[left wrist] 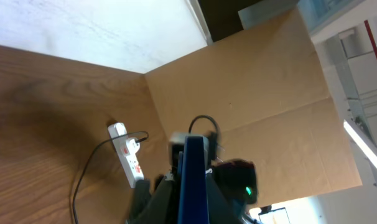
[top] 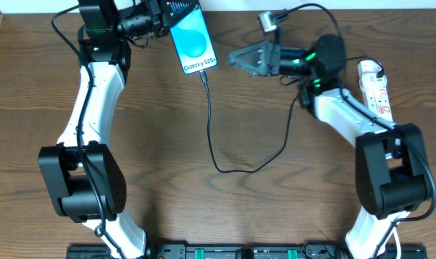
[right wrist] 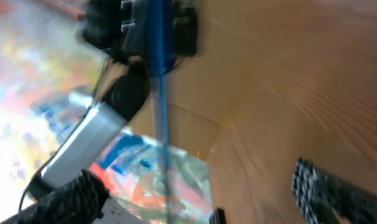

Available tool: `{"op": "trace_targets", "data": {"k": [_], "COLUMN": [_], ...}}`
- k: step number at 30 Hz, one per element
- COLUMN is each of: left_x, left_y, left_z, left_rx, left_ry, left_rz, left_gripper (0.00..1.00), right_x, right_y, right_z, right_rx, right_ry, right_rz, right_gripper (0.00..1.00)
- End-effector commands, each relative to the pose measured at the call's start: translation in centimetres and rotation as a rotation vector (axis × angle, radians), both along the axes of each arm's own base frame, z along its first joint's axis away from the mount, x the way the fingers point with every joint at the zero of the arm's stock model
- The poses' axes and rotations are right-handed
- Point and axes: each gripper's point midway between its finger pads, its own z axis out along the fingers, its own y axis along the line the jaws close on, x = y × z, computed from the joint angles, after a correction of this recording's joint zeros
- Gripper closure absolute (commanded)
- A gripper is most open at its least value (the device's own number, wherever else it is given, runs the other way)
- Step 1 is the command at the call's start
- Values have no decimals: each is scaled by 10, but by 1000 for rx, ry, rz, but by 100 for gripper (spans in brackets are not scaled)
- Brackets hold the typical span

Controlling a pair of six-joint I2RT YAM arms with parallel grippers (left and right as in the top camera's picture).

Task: Plug charger to phone and switch on socket
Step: 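Open the right gripper and pull it back from the phone, then lower the phone with the left gripper onto the table center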

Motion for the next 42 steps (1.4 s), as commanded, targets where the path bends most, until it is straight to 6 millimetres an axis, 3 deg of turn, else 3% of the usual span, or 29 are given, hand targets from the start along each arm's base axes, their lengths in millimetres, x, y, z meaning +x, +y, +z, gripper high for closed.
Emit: {"op": "trace_targets", "data": {"k": [1,5,10,15,17,20,25,29,32,34,37,40,42], "left_x": [-8,-8,-8,-4,-5,-12,-22,-25,-26,-27,-30,-32,-34], "left_y": [-2,-2,-2,5,14,26,39,29,17,9,-5,-23,-32], "left_z": [11,5,-20,-68,-99,-132,-163,-174,-180,-184,-192,-205,-219], "left_rx": [5,11,45,150,245,369,507,582,643,681,757,781,789], "left_ry": [-41,-40,0,120,211,295,385,388,377,368,350,350,378], "left_rz": [-28,-28,-19,61,129,184,233,243,249,252,262,233,210], "left_gripper": [92,92,93,93,93,93,92,92,93,92,93,93,93], "right_x": [22,28,15,6,4,3,-4,-14,-17,-18,-18,-16,-16], "right_y": [-23,-38,-57,-77,-86,-99,-139,-170,-178,-178,-161,-119,-103], "right_z": [-33,-94,-161,-196,-205,-212,-223,-224,-223,-222,-216,-194,-180], "right_rx": [-81,-232,-472,-638,-696,-786,-1013,-1171,-1214,-1214,-1131,-927,-827], "right_ry": [25,207,357,442,475,469,474,490,494,495,478,375,338], "right_rz": [-76,-157,-242,-314,-351,-405,-537,-631,-654,-653,-586,-409,-346], "right_gripper": [1,1,1,1,1,1,1,1,1,1,1,1,1]}}
